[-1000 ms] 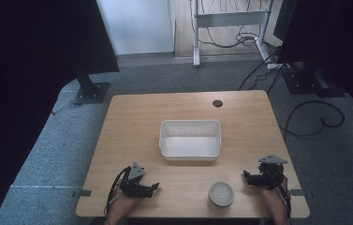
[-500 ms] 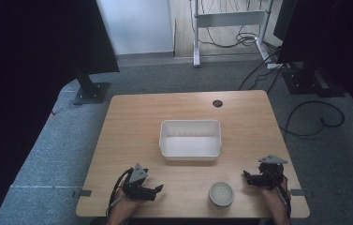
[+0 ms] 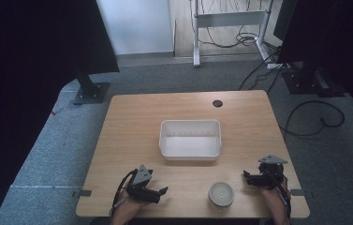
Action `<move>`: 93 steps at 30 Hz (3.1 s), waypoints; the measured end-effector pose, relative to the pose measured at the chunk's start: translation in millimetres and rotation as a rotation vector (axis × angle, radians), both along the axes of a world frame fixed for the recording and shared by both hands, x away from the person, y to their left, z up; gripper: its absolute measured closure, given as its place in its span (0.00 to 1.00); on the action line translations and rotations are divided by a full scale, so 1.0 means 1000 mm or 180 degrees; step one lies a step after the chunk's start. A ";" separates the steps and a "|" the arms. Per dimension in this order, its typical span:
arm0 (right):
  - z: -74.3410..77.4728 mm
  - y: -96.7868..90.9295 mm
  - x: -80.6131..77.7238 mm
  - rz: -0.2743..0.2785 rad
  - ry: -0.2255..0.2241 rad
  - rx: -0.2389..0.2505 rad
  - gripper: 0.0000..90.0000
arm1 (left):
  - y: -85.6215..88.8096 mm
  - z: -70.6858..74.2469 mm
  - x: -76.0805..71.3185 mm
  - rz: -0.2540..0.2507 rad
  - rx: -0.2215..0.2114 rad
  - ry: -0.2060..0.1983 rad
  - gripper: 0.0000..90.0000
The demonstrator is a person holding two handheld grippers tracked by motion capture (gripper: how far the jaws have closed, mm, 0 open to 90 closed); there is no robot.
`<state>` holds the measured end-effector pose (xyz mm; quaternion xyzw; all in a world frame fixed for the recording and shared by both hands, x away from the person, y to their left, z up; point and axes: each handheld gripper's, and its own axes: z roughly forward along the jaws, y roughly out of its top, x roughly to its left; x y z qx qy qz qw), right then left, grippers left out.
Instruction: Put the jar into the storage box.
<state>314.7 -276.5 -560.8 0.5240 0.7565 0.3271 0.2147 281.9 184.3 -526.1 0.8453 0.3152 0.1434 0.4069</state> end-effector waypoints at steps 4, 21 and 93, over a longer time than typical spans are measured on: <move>0.000 0.000 0.000 -0.0001 0.0001 0.0001 0.03 | -0.006 0.002 -0.002 -0.0057 -0.0025 -0.0007 0.08; 0.000 0.000 0.000 0.0000 0.0000 0.0001 0.03 | -0.033 0.012 -0.008 -0.0359 -0.0045 -0.0085 0.07; 0.000 0.000 0.000 0.0024 0.0002 -0.0001 0.03 | -0.163 -0.002 -0.019 -0.1496 -0.0083 0.0054 0.03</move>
